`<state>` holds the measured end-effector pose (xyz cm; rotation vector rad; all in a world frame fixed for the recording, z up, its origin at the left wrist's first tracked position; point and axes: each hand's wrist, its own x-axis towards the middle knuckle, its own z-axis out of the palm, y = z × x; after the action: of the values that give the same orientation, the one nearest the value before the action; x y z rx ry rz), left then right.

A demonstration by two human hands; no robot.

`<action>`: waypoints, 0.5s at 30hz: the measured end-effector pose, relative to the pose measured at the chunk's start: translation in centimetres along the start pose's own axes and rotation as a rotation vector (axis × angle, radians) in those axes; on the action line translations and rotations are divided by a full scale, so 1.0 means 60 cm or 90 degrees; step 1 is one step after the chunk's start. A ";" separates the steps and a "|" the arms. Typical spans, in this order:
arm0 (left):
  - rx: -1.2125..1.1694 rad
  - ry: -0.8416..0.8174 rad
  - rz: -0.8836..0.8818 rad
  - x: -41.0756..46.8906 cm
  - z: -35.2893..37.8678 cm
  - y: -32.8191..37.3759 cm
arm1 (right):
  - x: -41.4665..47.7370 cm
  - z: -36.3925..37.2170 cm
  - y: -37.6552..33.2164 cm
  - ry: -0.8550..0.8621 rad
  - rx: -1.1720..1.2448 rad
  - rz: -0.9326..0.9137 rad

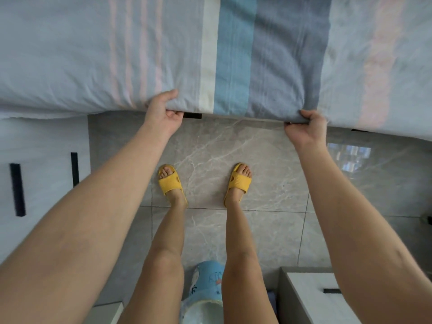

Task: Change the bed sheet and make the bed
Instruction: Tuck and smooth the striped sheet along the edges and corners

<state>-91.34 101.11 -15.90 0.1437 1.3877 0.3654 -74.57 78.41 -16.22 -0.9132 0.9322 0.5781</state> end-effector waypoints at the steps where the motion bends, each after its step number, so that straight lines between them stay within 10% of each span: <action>1: -0.009 -0.014 -0.002 -0.005 -0.001 0.004 | 0.000 0.000 -0.006 -0.008 0.018 0.005; 7: 0.023 -0.031 -0.017 0.014 -0.011 0.024 | 0.002 0.002 0.000 0.014 0.015 -0.002; 15: 0.145 0.010 -0.045 0.020 -0.026 0.025 | -0.032 0.049 0.071 0.348 -0.173 -0.139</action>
<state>-92.98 102.76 -16.84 0.2786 1.4432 0.1498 -77.53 83.03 -15.44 -1.4414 1.2371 0.2698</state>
